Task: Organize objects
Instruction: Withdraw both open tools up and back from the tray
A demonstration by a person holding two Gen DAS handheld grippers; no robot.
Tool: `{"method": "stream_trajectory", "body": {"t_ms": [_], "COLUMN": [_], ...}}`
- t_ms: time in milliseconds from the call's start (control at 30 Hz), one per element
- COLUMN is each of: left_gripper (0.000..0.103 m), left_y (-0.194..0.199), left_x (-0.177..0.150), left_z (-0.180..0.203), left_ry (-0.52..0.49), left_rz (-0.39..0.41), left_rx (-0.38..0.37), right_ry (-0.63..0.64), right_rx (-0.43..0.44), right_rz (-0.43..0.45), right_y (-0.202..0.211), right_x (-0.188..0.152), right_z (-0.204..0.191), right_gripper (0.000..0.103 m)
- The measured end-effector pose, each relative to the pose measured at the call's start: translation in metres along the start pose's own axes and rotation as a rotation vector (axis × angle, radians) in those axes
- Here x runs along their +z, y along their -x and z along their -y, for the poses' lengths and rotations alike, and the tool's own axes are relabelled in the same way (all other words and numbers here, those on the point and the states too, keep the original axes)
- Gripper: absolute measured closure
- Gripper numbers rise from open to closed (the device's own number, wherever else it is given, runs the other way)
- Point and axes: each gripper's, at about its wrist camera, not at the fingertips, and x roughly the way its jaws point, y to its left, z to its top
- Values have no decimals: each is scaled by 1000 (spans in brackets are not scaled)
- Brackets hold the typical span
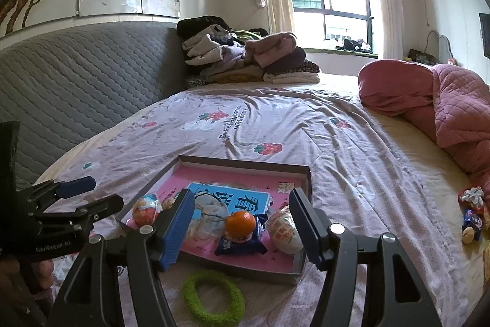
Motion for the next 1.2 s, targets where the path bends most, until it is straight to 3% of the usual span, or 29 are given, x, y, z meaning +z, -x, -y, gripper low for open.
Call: {"method": "stream_trajectory", "body": {"t_ms": [1200], "left_gripper": [28], "left_y": [6], "left_x": [-50], "left_z": [7], "left_ry": [-11], "left_rz": [-109], "left_rx": [-9], "right_ry": [55], "right_rx": [9], "right_rz": [-83], "right_y": [15], "right_x": [-49], "right_z": [-20], "right_gripper": [39]}}
